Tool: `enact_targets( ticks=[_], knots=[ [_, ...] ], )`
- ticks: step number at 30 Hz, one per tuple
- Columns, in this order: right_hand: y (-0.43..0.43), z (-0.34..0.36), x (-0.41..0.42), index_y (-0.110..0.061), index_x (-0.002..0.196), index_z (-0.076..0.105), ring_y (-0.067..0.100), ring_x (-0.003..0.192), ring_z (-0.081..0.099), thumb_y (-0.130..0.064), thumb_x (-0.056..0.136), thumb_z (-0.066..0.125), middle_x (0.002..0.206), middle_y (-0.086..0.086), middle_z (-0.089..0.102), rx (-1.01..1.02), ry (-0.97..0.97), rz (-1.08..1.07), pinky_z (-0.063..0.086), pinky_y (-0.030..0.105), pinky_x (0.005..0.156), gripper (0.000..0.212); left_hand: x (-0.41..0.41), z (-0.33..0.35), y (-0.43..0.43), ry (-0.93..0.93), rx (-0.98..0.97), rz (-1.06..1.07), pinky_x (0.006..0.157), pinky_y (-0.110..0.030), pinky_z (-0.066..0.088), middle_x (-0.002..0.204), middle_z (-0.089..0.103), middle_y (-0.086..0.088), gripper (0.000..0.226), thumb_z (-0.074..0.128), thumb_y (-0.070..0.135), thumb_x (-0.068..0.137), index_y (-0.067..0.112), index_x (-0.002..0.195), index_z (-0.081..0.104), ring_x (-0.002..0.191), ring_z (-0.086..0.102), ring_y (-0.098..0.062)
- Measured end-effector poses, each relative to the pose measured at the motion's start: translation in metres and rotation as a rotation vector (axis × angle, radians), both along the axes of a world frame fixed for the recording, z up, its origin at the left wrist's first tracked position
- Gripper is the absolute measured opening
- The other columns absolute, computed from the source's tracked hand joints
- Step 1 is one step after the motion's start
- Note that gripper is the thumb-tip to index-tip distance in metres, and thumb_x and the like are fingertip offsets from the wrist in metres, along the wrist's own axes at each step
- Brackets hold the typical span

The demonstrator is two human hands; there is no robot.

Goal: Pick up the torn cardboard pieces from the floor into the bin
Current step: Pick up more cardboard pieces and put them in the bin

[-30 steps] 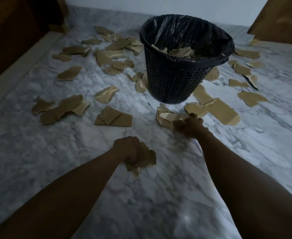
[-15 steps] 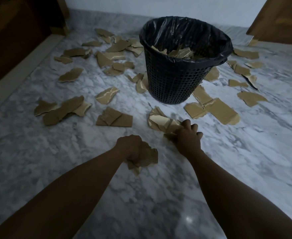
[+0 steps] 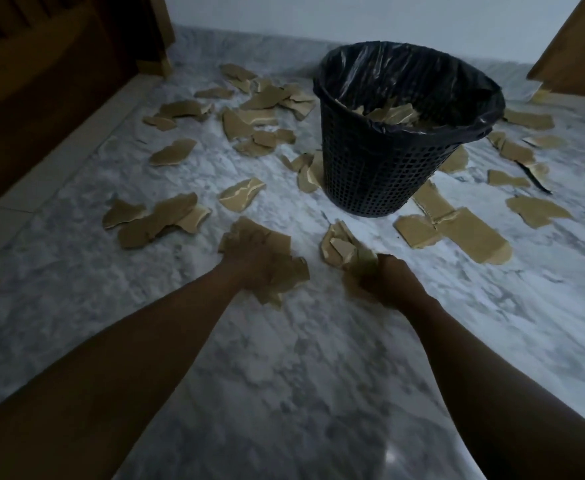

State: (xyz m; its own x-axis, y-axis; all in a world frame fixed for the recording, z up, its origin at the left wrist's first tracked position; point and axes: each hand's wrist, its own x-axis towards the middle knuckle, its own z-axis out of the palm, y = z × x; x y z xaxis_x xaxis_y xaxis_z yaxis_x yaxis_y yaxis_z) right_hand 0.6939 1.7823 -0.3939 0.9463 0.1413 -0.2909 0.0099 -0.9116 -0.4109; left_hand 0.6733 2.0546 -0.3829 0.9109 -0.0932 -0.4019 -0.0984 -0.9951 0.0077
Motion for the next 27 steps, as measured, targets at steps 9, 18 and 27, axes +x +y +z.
enact_targets(
  ticks=[9,18,27],
  knots=[
    [0.02,-0.016,0.009,-0.025,0.143,0.037,0.035,0.125,0.043,-0.032,0.089,0.063,0.134,0.012,0.043,-0.19,0.056,0.003,0.041,0.058,0.098,0.061,0.035,-0.028,0.029,0.145,0.025,0.149,0.114,-0.067,0.0,0.161,-0.025,-0.003,0.098,0.067,0.047,0.086,0.02,0.158,0.006,0.146,-0.02,-0.044],
    [0.045,-0.002,0.018,-0.016,0.117,0.062,0.031,0.107,0.062,-0.031,0.078,0.074,0.111,0.008,0.065,0.236,0.009,-0.067,0.052,0.051,0.09,0.044,0.056,-0.025,0.029,0.207,-0.068,0.101,0.11,-0.061,0.029,0.164,-0.008,-0.003,0.105,0.079,0.051,0.073,0.015,0.154,0.022,0.145,0.007,-0.043],
    [0.07,-0.004,0.037,-0.002,0.111,0.069,0.029,0.1,0.066,-0.012,0.08,0.071,0.109,0.017,0.069,0.134,0.268,0.028,0.055,0.045,0.091,0.033,0.033,-0.023,-0.002,0.115,-0.085,0.093,0.097,-0.057,0.039,0.141,0.029,-0.004,0.083,0.085,0.05,0.065,0.011,0.129,0.05,0.125,0.029,-0.035]
  ],
)
